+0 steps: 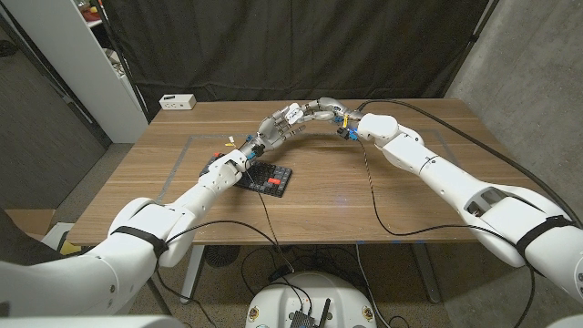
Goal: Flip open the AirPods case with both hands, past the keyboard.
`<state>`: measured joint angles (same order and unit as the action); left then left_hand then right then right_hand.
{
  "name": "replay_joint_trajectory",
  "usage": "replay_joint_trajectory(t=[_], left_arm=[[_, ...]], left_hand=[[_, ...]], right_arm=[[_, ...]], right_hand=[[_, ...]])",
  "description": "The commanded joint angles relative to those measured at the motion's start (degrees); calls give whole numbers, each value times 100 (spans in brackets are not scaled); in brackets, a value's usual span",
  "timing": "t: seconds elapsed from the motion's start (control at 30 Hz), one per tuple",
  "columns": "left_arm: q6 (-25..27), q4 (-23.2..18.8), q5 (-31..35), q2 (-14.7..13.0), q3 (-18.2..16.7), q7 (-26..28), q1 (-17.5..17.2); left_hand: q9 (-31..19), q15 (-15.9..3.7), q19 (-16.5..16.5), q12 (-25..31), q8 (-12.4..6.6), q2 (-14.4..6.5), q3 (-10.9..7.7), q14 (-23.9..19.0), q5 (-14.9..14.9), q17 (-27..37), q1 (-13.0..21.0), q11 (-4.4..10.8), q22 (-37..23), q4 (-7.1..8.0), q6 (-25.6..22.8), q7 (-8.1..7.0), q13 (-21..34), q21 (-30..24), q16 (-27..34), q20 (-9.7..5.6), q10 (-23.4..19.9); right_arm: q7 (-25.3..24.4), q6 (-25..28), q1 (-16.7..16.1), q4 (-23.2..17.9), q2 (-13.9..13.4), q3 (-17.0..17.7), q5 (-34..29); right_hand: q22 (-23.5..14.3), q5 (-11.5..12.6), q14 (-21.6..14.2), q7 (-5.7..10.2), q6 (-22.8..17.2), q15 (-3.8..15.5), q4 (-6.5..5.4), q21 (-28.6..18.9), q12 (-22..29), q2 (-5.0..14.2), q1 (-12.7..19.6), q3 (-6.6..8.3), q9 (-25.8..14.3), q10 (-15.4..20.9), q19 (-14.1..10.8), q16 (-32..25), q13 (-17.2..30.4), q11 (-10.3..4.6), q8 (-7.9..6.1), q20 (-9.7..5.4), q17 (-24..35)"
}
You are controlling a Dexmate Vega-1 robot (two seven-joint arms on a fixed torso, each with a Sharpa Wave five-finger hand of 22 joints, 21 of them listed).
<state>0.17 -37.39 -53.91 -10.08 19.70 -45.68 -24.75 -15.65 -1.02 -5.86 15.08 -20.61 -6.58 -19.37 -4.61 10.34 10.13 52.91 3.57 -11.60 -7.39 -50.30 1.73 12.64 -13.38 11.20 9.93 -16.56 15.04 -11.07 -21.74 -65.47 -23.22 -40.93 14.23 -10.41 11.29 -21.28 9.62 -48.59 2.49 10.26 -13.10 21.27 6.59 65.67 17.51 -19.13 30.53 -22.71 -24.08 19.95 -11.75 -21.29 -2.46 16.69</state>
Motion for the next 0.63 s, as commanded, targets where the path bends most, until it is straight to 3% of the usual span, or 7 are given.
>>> replay_joint_trajectory(t=[0.03,0.63], left_arm=[[628,-52,-312,-9,-187,-284,-38],[621,562,-303,129,-293,-483,206]], left_hand=[[-807,21,9,3,-161,-311,-111,-22,-4,-1,350,-20,-28,-116,-617,-129,30,-52,-34,14,-11],[-899,25,3,3,-174,-306,-127,-31,-16,0,377,-25,-29,-134,-626,-106,31,-63,-31,14,-33]], right_arm=[[-225,-568,19,419,177,49,-157],[-175,-539,-8,436,210,106,-51]], right_hand=[[-25,15,-90,166,-234,1071,-162,-61,64,395,428,183,36,154,-87,-94,36,15,27,-128,93],[-34,9,-83,161,-256,1068,-183,-52,32,382,460,154,101,128,-39,-180,64,33,97,-61,201]])
